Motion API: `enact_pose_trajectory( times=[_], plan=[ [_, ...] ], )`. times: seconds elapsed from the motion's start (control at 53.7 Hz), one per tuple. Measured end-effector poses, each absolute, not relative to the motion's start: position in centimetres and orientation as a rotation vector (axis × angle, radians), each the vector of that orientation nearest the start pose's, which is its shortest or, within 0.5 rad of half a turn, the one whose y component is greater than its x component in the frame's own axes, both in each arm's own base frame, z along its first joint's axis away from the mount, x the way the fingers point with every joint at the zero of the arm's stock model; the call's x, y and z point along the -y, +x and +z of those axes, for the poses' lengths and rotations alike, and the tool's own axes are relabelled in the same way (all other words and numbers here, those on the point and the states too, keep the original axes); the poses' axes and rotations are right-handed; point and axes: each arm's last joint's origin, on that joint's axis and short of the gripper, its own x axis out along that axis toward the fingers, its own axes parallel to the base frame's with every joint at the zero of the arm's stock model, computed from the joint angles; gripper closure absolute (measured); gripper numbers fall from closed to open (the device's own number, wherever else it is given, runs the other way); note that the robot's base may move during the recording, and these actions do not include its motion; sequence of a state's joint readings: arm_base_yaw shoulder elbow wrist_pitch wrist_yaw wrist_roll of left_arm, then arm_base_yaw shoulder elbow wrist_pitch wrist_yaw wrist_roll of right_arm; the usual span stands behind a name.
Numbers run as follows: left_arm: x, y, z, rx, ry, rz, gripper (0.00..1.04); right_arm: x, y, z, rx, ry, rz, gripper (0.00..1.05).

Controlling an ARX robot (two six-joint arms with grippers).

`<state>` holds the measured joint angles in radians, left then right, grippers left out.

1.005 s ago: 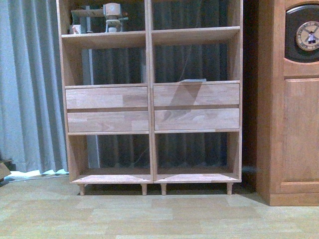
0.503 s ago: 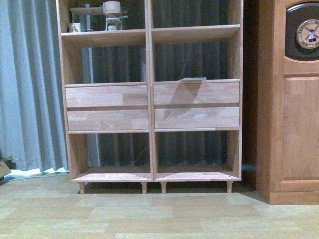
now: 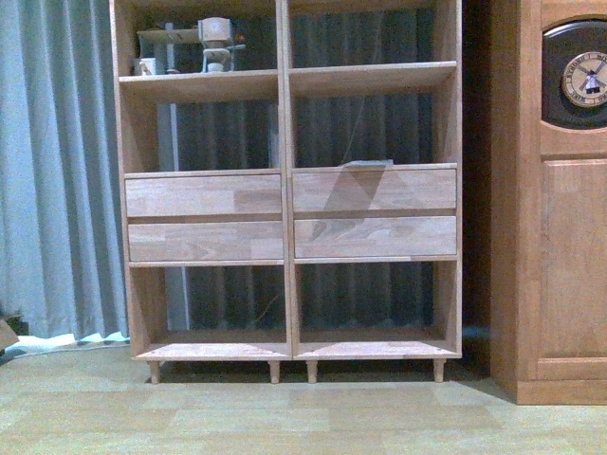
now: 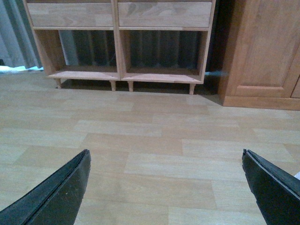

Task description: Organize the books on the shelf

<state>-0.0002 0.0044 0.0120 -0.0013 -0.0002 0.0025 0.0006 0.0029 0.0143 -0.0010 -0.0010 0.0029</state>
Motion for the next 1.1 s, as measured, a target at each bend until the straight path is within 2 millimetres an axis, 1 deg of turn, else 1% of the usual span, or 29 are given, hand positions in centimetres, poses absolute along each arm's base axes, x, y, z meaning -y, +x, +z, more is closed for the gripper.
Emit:
enact_pose_trajectory(
  times=[1.098],
  plan=[
    [0.0, 9.73, 16.71, 0.006, 0.002, 0.0, 0.07, -0.01, 9.7, 16.81, 0.01, 0.003, 0.002, 0.07]
  ],
)
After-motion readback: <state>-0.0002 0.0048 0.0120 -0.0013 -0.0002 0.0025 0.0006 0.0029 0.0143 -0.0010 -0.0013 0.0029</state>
